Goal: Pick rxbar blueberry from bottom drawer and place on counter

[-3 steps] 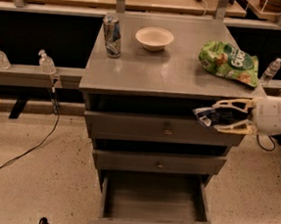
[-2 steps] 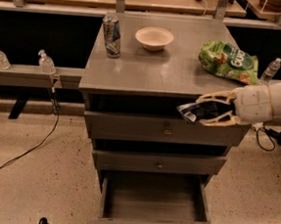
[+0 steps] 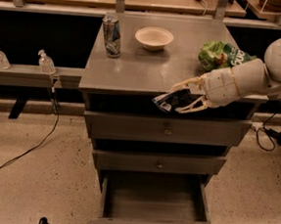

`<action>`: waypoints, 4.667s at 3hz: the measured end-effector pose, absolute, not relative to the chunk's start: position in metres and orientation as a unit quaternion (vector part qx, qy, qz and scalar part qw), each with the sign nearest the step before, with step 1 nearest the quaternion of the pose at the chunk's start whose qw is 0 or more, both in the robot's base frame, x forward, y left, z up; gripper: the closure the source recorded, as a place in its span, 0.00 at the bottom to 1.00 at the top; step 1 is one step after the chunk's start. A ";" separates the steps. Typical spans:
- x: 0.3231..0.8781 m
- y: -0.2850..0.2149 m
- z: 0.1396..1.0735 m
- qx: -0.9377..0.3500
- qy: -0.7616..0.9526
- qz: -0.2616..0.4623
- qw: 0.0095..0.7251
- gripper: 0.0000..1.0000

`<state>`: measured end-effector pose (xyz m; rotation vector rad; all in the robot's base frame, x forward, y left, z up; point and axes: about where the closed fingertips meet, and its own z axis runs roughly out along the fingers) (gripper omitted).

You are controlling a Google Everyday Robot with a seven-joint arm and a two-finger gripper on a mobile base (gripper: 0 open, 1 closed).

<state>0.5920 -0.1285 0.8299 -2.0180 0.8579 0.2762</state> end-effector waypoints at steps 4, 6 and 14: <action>0.668 -0.081 0.852 -0.794 0.399 0.047 0.457 1.00; 0.689 -0.079 0.859 -0.762 0.443 0.030 0.471 1.00; 0.678 -0.074 0.869 -0.757 0.447 0.029 0.476 0.00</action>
Offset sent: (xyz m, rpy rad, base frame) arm 0.0759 0.0390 0.0210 -0.0719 -0.0790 -0.1619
